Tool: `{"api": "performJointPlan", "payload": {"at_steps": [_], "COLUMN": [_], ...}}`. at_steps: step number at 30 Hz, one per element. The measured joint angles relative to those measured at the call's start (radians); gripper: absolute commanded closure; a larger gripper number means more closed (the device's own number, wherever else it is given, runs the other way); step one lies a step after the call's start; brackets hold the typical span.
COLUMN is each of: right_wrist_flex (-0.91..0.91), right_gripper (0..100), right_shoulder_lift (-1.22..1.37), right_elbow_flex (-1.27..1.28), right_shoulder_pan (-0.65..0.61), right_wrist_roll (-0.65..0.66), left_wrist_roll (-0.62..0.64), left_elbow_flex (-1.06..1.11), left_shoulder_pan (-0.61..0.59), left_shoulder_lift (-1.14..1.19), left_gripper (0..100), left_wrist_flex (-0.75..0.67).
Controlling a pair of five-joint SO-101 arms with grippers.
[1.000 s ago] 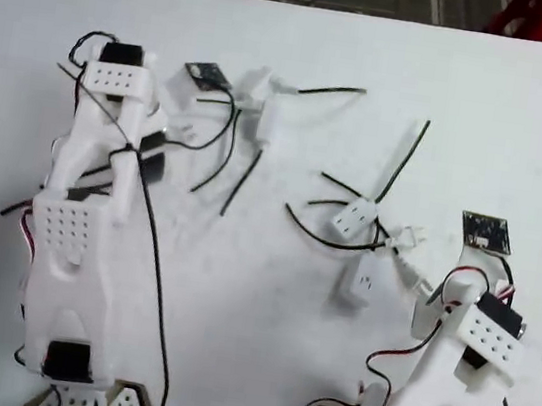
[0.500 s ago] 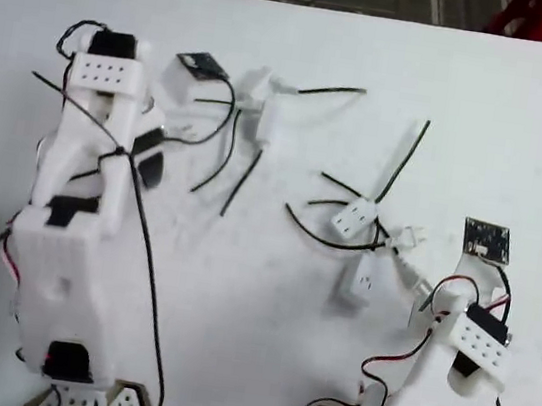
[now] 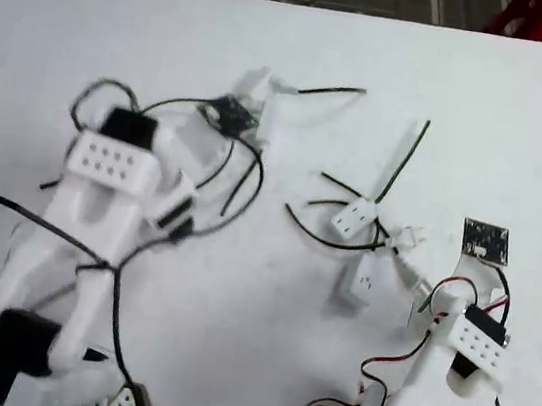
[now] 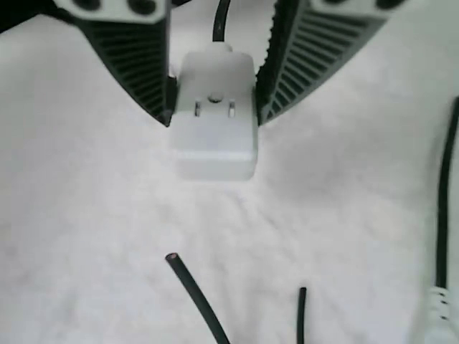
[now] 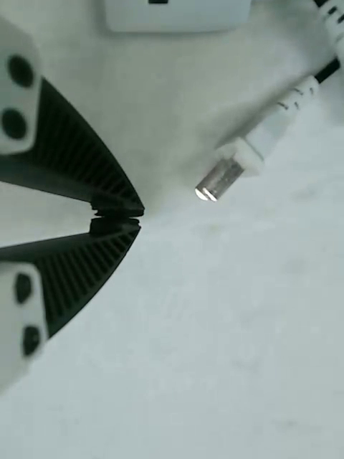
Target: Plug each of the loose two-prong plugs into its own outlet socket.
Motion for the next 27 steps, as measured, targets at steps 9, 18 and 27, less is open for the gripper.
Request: {"api": "performJointPlan", "payload": {"at_steps": [9, 18, 27], "right_wrist_flex": [0.000, 0.000, 0.000], "right_gripper": [97.4, 97.4, 97.4], "right_shoulder_lift": [0.000, 0.000, 0.000], "right_elbow_flex": [0.003, 0.003, 0.003], "right_shoulder_pan": [-0.021, -0.021, -0.023], "right_wrist_roll": [-0.003, -0.003, -0.003], "left_wrist_roll": [0.439, 0.578, 0.603], "left_elbow_flex": [0.218, 0.115, -0.044], "left_shoulder_pan": [0.029, 0.021, 0.018], "left_shoulder_lift": [0.066, 0.358, 0.483], "left_gripper": [89, 89, 89], "left_wrist_flex": [-0.313, -0.393, -0.256]}}
